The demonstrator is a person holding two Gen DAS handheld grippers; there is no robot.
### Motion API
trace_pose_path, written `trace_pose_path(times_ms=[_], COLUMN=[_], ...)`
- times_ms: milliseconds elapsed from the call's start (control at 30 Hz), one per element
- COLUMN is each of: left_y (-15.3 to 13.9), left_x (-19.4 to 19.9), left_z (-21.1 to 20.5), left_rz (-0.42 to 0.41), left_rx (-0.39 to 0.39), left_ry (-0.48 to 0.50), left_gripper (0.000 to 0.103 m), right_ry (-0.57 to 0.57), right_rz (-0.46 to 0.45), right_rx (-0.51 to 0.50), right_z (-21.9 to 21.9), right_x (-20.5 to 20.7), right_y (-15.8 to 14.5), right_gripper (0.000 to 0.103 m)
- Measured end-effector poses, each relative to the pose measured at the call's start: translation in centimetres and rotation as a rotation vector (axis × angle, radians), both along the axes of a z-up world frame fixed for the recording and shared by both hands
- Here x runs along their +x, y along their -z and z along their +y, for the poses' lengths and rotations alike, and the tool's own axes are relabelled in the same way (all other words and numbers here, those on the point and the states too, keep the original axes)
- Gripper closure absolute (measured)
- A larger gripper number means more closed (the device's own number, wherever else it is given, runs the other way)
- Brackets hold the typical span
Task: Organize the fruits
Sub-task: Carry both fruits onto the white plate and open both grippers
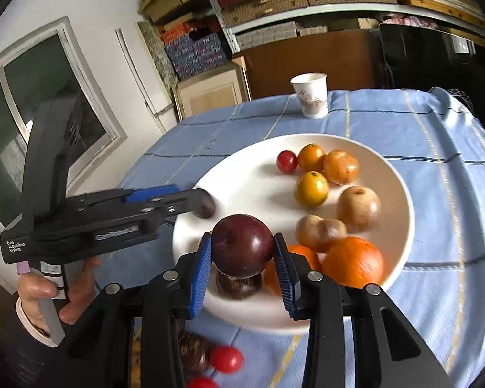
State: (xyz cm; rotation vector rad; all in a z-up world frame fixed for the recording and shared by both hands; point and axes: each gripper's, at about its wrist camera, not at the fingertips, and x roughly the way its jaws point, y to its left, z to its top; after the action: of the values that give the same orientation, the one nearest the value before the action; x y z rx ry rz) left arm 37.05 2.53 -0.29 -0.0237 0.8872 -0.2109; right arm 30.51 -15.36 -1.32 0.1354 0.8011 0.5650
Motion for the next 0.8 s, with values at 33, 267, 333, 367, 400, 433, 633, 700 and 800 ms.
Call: trace_pose_path(times_ms=[33,267,333,367,400,433,633,700,800], left_y=[0.3,-1.6,-2.4,-2.6,-2.6,-2.6,0.2,1.2,1.8], left_x=[0.3,-4.0,-6.9,-8.1,-9.6,-10.9,-16.5,-16.9,-18.0], left_z=[-0.1,1.3,1.8,2.1,2.3,2.7,4.5,4.5,4.1], left_rz=[0.006,-0.055,-0.099,-0.114,-0.132,-0.151,-0.148,-0.100,-0.095], left_rx=[-0.001,-0.099,-0.106,-0.107,-0.110,-0.113,-0.133,-0.168,-0.152], left_ry=[0.000,-0.046,-0.066,-0.072,-0.084,-0.099,-0.241,-0.229,-0.228], left_gripper=[0.051,0.008,0.006,0.005,0.005,0.005,0.004,0.004,0.005], right_ry=[-0.004,-0.017,-0.011,-0.001,0.018,0.033,0.090,0.116,0.136], right_rz=[-0.001,-0.104,-0.147,-0.166,-0.189,-0.199,-0.073,-0.045,-0.066], right_rx=[-0.015,0.054,0.056,0.051,0.039,0.027,0.099,0.073,0.016], right_z=[0.3,-1.7,-2.8,-3.4,-4.1,-4.8,-7.8,-7.8,-7.5], right_x=[0.2,-3.6,-5.6,-6.5,-7.7,-8.6,-11.6,-11.9,-12.9], right_y=[0.1,-2.5,-3.0,-3.0,-2.8,-2.4,0.2,0.7,1.2], right_gripper=[0.063,0.043,0.042,0.041,0.038,0.036,0.034,0.034,0.034])
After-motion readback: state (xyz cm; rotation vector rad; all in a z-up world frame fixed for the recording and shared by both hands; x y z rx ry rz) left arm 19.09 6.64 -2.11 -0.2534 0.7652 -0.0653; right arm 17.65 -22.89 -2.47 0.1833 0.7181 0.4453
